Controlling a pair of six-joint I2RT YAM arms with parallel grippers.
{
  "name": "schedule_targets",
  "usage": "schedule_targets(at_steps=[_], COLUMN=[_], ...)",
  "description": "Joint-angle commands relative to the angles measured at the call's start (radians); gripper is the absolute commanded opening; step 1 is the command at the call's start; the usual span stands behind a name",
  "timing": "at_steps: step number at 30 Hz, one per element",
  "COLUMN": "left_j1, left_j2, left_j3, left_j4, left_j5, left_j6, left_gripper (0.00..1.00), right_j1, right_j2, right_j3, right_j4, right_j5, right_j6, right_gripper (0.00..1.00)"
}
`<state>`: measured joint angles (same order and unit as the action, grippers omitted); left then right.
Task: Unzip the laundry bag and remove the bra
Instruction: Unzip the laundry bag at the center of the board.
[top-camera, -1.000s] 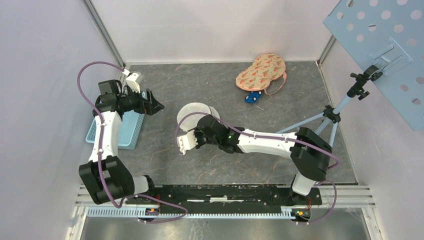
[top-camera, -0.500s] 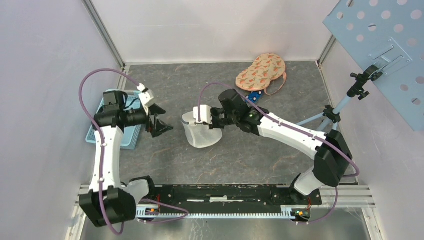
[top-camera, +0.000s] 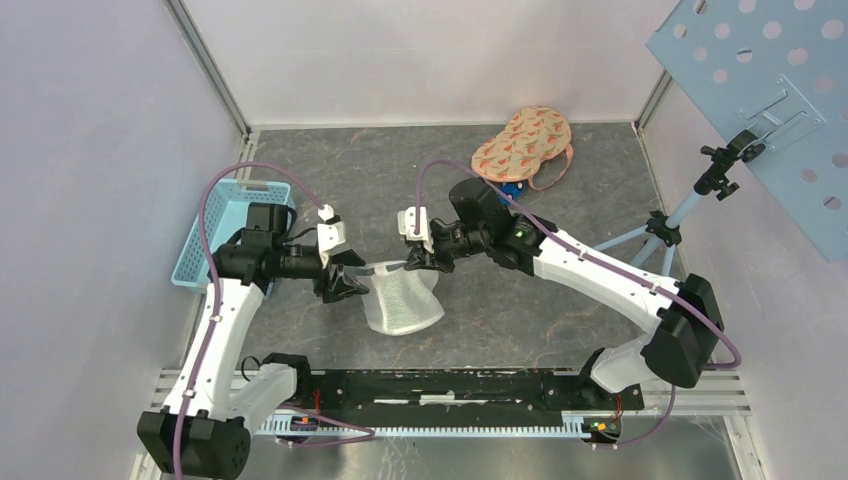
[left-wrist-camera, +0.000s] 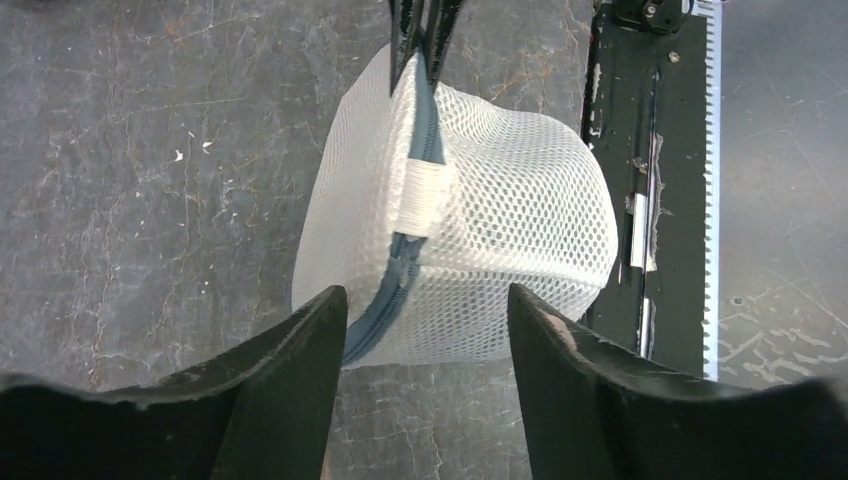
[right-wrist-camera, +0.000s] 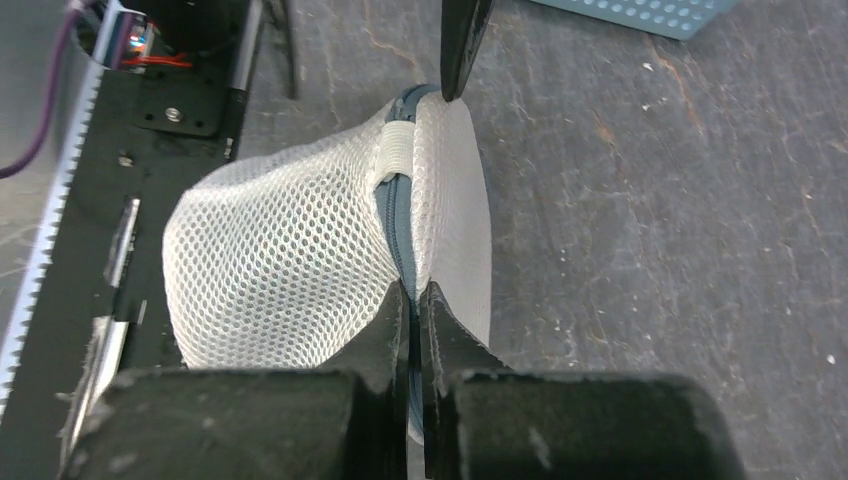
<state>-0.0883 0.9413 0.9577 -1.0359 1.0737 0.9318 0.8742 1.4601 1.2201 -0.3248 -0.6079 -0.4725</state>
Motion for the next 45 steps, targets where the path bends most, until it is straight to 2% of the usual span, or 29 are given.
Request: schedule_targets(at_steps=[1, 6, 8, 9, 10, 11, 13, 18, 22, 24, 26, 27, 28, 29, 34, 37, 38, 40, 42, 43, 45], left_j1=[-0.036, -0.059, -0.059, -0.059, -0.059, -0.059, -0.059, -0.070, -0.073, -0.077, -0.078, -0.077, -0.078, -0.077, -0.078, -0.088, -0.092, -0.100, -0.105, -0.109, -0.123], left_j2=[-0.012, 0.004, 0.004, -0.001, -0.007, -0.021, -0.044, -0.050, -0.032, -0.027, -0.021, -0.016, -0.007, 0.003, 0.087, 0.139, 0.155, 0.200, 0.242, 0.264, 0.306], left_j3=[-0.011, -0.011, -0.022, -0.031, -0.042, -0.052, -0.079, -0.101, -0.114, -0.112, -0.097, -0.091, -0.085, -0.083, -0.067, -0.042, -0.032, 0.005, 0.044, 0.068, 0.125], left_j4=[0.051, 0.074, 0.119, 0.138, 0.166, 0.198, 0.265, 0.279, 0.278, 0.280, 0.265, 0.258, 0.258, 0.264, 0.318, 0.384, 0.404, 0.430, 0.477, 0.496, 0.498], left_j5=[0.019, 0.034, 0.035, 0.037, 0.036, 0.029, 0.018, -0.011, -0.013, 0.003, 0.023, 0.029, 0.027, 0.031, 0.072, 0.034, 0.023, 0.015, 0.014, 0.019, 0.016], left_j6=[-0.038, -0.099, -0.152, -0.170, -0.193, -0.220, -0.270, -0.266, -0.257, -0.261, -0.248, -0.238, -0.238, -0.246, -0.321, -0.364, -0.373, -0.397, -0.448, -0.463, -0.449], left_gripper=[0.62, 0.35, 0.31, 0.35, 0.44, 0.50, 0.56, 0.63, 0.64, 0.48, 0.23, 0.08, 0.02, 0.02, 0.02, 0.02, 0.02, 0.02, 0.02, 0.02, 0.02], right_j1=[-0.010, -0.012, -0.015, -0.015, -0.015, -0.015, -0.015, -0.015, -0.015, -0.016, -0.020, -0.024, -0.027, -0.033, -0.073, -0.103, -0.112, -0.137, -0.158, -0.169, -0.190], right_j2=[-0.053, -0.061, -0.064, -0.064, -0.065, -0.067, -0.068, -0.066, -0.058, -0.053, -0.050, -0.047, -0.045, -0.041, -0.036, -0.058, -0.061, -0.060, -0.050, -0.039, -0.018], right_j3=[-0.010, -0.011, -0.011, -0.012, -0.013, -0.014, -0.014, -0.007, 0.000, 0.012, 0.032, 0.039, 0.039, 0.038, 0.011, -0.025, -0.025, -0.013, 0.009, 0.024, 0.048], right_j4=[0.019, 0.005, -0.001, -0.004, -0.005, -0.006, -0.013, -0.019, -0.030, -0.031, -0.052, -0.062, -0.067, -0.070, -0.120, -0.077, -0.081, -0.087, -0.086, -0.081, -0.060], right_j5=[-0.125, -0.168, -0.184, -0.192, -0.196, -0.202, -0.215, -0.259, -0.304, -0.303, -0.283, -0.271, -0.244, -0.219, -0.171, -0.163, -0.175, -0.210, -0.219, -0.217, -0.216], right_j6=[0.053, 0.043, 0.037, 0.035, 0.034, 0.032, 0.026, 0.020, 0.002, -0.002, -0.031, -0.045, -0.059, -0.062, -0.130, -0.096, -0.104, -0.113, -0.104, -0.090, -0.060], right_gripper=[0.00, 0.00, 0.00, 0.00, 0.00, 0.00, 0.00, 0.00, 0.00, 0.00, 0.01, 0.05, 0.12, 0.19, 0.40, 0.66, 0.70, 0.77, 0.78, 0.83, 0.85])
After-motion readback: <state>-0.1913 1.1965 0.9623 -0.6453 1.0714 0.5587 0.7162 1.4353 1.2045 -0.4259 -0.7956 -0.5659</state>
